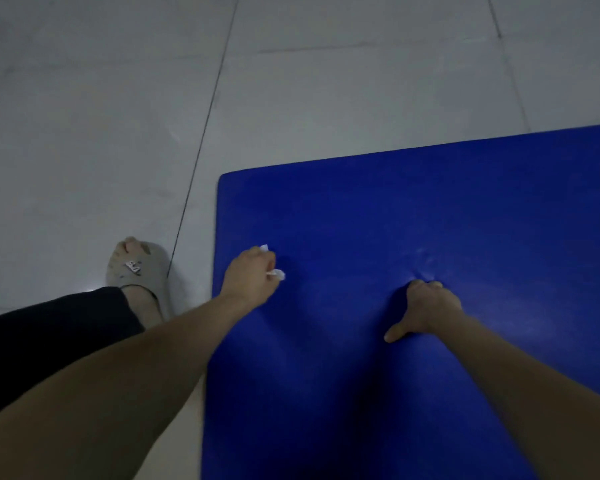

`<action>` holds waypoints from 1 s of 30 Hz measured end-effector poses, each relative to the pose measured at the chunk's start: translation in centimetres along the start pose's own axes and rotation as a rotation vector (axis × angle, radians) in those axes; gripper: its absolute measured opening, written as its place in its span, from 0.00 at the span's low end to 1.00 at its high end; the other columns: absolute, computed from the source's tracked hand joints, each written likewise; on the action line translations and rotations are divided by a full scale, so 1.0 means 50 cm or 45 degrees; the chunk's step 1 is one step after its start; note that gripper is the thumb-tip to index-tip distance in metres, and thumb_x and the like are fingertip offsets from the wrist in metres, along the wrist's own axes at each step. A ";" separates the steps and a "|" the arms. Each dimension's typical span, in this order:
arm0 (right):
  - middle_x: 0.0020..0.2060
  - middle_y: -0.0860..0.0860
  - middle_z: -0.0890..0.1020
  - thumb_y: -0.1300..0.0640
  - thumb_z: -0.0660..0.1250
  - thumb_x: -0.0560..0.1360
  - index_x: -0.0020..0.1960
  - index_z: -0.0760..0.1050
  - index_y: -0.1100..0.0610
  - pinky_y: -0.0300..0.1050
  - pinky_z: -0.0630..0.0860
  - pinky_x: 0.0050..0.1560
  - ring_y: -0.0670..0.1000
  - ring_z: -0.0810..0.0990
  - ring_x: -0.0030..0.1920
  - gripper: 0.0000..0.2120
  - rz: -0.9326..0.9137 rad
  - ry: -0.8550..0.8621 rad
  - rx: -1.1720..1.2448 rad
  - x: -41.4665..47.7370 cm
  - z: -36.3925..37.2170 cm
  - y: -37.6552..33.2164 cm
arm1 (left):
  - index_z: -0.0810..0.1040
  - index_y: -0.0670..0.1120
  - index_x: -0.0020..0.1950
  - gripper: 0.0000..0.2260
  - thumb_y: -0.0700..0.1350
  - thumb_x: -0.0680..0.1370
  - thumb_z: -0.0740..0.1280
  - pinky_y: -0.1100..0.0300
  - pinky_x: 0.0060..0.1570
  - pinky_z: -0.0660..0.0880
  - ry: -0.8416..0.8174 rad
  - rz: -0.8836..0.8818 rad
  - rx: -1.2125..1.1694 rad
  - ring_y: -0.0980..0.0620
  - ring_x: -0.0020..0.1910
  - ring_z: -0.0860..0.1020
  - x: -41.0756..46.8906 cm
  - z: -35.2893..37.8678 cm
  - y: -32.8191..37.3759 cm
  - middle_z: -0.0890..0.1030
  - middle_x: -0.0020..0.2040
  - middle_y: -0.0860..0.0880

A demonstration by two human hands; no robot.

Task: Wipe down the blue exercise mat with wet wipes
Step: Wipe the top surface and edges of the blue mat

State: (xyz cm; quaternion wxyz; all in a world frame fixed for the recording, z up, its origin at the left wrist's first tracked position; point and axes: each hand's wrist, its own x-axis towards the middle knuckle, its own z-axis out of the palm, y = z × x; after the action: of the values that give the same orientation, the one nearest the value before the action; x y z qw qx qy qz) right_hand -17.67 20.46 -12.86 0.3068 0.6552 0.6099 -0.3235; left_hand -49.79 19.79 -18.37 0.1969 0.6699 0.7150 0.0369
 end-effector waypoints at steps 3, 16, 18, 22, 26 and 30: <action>0.68 0.56 0.69 0.30 0.79 0.58 0.73 0.61 0.58 0.52 0.77 0.62 0.55 0.69 0.69 0.56 0.007 -0.002 0.001 0.005 0.007 0.002 | 0.67 0.46 0.36 0.14 0.45 0.78 0.68 0.48 0.44 0.77 0.138 -0.157 -0.020 0.45 0.46 0.76 -0.002 0.022 0.022 0.79 0.50 0.45; 0.64 0.54 0.74 0.29 0.80 0.54 0.71 0.66 0.54 0.52 0.77 0.58 0.54 0.72 0.66 0.54 -0.033 0.082 -0.024 0.022 0.018 0.010 | 0.74 0.40 0.39 0.14 0.48 0.79 0.69 0.52 0.38 0.75 -0.117 0.091 -0.508 0.47 0.38 0.75 0.010 0.108 0.382 0.75 0.45 0.47; 0.63 0.51 0.76 0.29 0.79 0.54 0.71 0.66 0.50 0.53 0.77 0.59 0.54 0.70 0.68 0.53 -0.073 0.081 -0.055 0.025 0.020 0.007 | 0.72 0.42 0.40 0.13 0.47 0.80 0.67 0.51 0.42 0.74 -0.141 0.210 -0.432 0.46 0.42 0.75 0.008 0.119 0.413 0.75 0.48 0.47; 0.59 0.52 0.77 0.28 0.80 0.51 0.66 0.72 0.51 0.50 0.79 0.53 0.53 0.76 0.61 0.50 -0.048 0.089 -0.038 0.024 0.016 0.007 | 0.67 0.46 0.42 0.12 0.43 0.78 0.69 0.50 0.43 0.74 -0.175 0.426 -0.137 0.48 0.44 0.71 0.005 0.101 0.363 0.72 0.49 0.48; 0.63 0.54 0.74 0.27 0.78 0.53 0.67 0.67 0.55 0.49 0.77 0.53 0.54 0.74 0.62 0.53 -0.046 0.076 -0.038 0.014 0.011 0.010 | 0.67 0.46 0.40 0.12 0.44 0.78 0.69 0.53 0.38 0.73 -0.113 0.298 -0.123 0.49 0.41 0.72 -0.022 0.074 0.262 0.71 0.45 0.51; 0.63 0.54 0.74 0.27 0.79 0.53 0.67 0.67 0.55 0.51 0.77 0.57 0.54 0.74 0.64 0.52 -0.038 0.057 -0.042 0.006 0.004 0.005 | 0.68 0.46 0.39 0.12 0.44 0.78 0.68 0.57 0.35 0.69 -0.055 0.138 -0.067 0.52 0.38 0.71 -0.068 0.044 0.136 0.71 0.42 0.53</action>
State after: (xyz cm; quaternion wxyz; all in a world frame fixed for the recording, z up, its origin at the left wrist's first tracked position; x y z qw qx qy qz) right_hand -17.39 20.45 -13.21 0.2989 0.6479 0.6316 -0.3033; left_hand -42.58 16.72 -17.44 0.2274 0.7029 0.6719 0.0519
